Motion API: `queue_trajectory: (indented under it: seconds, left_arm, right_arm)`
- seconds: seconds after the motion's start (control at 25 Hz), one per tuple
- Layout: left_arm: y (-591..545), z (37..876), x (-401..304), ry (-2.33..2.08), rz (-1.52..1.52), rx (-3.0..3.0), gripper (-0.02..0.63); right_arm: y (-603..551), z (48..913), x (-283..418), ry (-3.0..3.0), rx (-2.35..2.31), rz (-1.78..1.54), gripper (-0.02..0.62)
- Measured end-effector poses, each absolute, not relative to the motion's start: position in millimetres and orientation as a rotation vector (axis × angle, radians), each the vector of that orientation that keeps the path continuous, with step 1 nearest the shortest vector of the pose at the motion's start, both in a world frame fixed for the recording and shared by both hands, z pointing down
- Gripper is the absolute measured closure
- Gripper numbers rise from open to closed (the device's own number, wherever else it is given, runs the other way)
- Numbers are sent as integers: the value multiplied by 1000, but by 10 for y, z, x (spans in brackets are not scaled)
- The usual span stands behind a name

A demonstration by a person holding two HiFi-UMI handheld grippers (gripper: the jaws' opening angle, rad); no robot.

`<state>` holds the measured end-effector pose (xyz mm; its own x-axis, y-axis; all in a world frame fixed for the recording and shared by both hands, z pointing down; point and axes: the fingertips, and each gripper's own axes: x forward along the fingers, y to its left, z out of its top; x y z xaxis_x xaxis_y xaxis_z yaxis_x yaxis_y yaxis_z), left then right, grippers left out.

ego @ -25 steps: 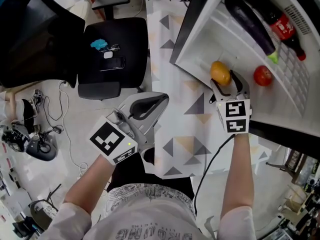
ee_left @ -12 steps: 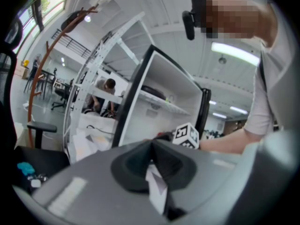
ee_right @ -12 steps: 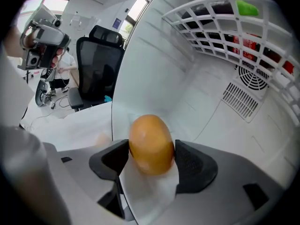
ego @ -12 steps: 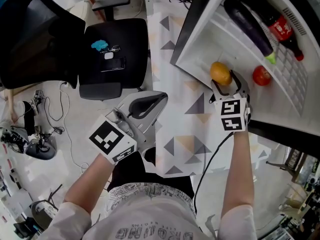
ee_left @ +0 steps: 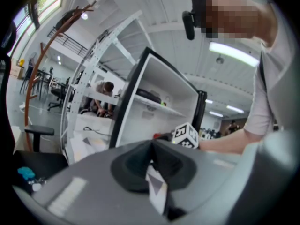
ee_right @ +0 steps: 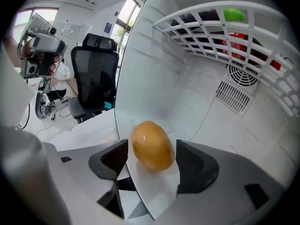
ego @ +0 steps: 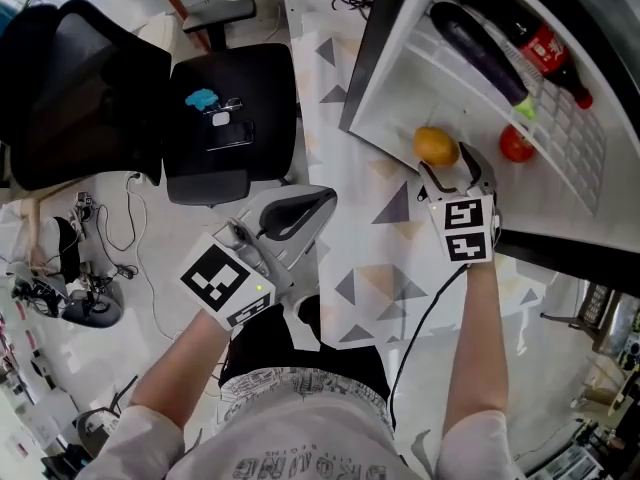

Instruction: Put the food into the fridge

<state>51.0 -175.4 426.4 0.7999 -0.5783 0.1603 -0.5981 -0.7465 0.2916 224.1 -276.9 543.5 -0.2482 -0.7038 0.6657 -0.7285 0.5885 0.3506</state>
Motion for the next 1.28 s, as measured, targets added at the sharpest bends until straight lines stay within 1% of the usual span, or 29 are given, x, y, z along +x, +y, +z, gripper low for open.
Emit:
queue_trajectory:
  seconds: [0.28,0.84,0.92,0.96,1.2,1.28]
  left_arm:
    - [-1684,4058,523,-849,86,2694,601]
    - [-1452,3490,397,-757,104,2784,601]
    - [-1419,3413,354,-748,107,2801,601]
    - [-1400,3372,336,-742,107,2809,601]
    - [-1302,3166,265,-684,106,2859,601]
    - [-1251,3119,236,-672,101,2865,601]
  right_arm:
    - [-2623,5205,2219,-1988,1193,42,313]
    - [-2191,4463,2185,-2082,1471,182,319]
    - [-2118,4303,2161,-2093,1518,168,364]
    - [-2077,4223,2147,-2098,1538,160,373]
    - [-1836,3812,2004,-2111,1609,96,401]
    - [-1732,3694,1932,-2128,1629,87,419]
